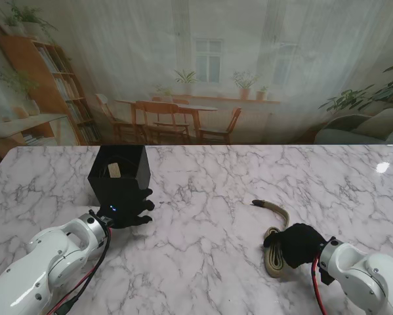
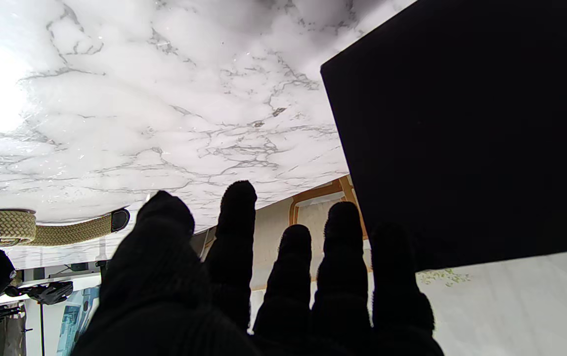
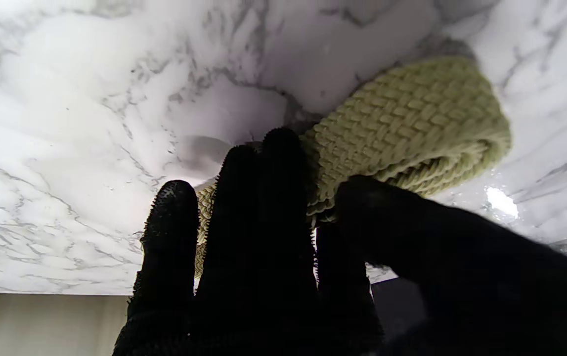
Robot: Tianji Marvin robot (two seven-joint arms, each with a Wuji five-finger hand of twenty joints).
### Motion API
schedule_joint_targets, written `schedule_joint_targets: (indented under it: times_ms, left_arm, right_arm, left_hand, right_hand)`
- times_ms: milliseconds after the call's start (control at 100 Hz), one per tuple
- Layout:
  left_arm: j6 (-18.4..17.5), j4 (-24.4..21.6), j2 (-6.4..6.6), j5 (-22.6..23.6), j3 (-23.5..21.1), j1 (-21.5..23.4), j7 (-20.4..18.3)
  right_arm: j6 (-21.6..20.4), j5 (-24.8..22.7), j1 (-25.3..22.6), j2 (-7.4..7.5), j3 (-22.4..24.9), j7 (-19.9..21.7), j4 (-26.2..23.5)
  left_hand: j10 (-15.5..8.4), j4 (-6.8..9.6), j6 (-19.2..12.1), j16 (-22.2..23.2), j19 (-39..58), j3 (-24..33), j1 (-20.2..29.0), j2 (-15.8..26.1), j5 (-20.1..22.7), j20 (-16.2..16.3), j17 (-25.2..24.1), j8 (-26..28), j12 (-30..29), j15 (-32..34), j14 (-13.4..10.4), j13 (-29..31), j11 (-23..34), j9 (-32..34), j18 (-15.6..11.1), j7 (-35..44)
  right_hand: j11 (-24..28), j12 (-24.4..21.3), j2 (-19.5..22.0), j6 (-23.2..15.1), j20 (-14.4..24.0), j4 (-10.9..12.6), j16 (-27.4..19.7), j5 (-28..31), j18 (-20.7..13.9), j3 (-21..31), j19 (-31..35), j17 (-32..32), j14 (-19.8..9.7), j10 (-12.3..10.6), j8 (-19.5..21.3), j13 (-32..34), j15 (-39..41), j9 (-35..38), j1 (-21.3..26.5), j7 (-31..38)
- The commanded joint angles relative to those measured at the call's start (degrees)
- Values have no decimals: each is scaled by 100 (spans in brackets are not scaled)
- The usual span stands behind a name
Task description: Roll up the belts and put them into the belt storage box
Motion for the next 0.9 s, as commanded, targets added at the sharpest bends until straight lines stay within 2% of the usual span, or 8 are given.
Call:
schedule_joint_targets:
  times_ms: [0,160,200,240,310,400,580,890]
  left_arm:
    - [3,9,-9,-6,23,-6,-84]
    - [6,10,-8,-6,28,-9,-92]
    - [8,10,-8,-6,29,-9,-93]
    - [9,9,-8,-5,29,-8,-94]
    - [9,10,-8,-5,29,-8,-96]
    - [10,11,-7,-4,31,-9,-101]
    - [13,15,-7,-4,40,-17,-109]
    - [12,26,-8,-20,51,-30,-113]
  right_arm:
    - [63,-158,-70,19,0,5,-23]
    - [81,-642,-38,29,-75,-337,62]
    - [100,-694,-26,27,-109,-439,103]
    - [107,-762,0,25,-155,-635,184]
    - [170,-773,20,18,-214,-756,253]
    - [253,-812,71,6,-325,-1075,407]
    - [485,-909,51,-12,-435,-1370,463]
    - [628,-742,-45,-39,-388,-1158,300]
  left_hand:
    - [55,-90,28,1,-182,-67,-50,182,129,35,-97,-15,5,-156,92,-111,-35,-228,182,-33]
    - [56,-90,26,-1,-183,-67,-49,182,135,34,-99,-13,5,-158,93,-117,-35,-227,184,-29]
    - [59,-91,27,0,-183,-71,-56,183,132,34,-97,-13,5,-157,96,-114,-35,-228,177,-31]
    - [58,-89,25,-1,-184,-66,-47,182,131,33,-98,-12,4,-159,94,-116,-37,-233,179,-30]
    - [60,-89,27,-1,-183,-67,-45,180,131,34,-97,-13,4,-158,90,-114,-35,-228,183,-30]
    - [62,-90,20,-1,-185,-69,-47,177,131,34,-100,-12,3,-158,98,-116,-39,-235,186,-29]
    - [57,-94,16,-1,-181,-64,-2,167,126,34,-96,-2,4,-158,91,-114,-33,-232,184,-16]
    - [57,-94,19,-1,-185,-70,-20,172,125,31,-101,-13,3,-157,97,-115,-33,-236,185,-23]
  right_hand:
    - [-667,-52,-229,1115,-91,-273,-212,203,-258,684,-20,39,-765,-973,344,-139,-170,-509,521,787]
    - [-488,-1,18,520,-158,-586,-348,512,-553,-142,85,392,-1116,-1429,518,150,-110,-37,1264,1247]
    - [-487,24,-149,360,-169,-966,-371,597,-572,-408,135,453,-1106,-1469,501,237,-95,63,1310,1334]
    - [-536,83,-315,212,-173,-1448,-370,710,-521,-1001,176,486,-1033,-1418,483,325,-55,207,981,1401]
    - [-476,251,-221,-41,-152,-1655,-360,906,-387,-1702,219,442,-887,-1324,437,392,0,323,397,1441]
    - [108,601,-115,-744,23,-1711,-36,1055,-43,-1884,264,329,-484,-968,-364,589,273,313,366,2351]
    - [537,1538,66,-1849,469,-1835,769,1330,1002,-2236,-97,-309,323,-131,91,301,366,-776,239,3152]
    - [-376,358,121,-1285,580,-1820,501,2025,1659,-2319,-469,-353,765,1070,-336,-831,-212,-3491,119,3532]
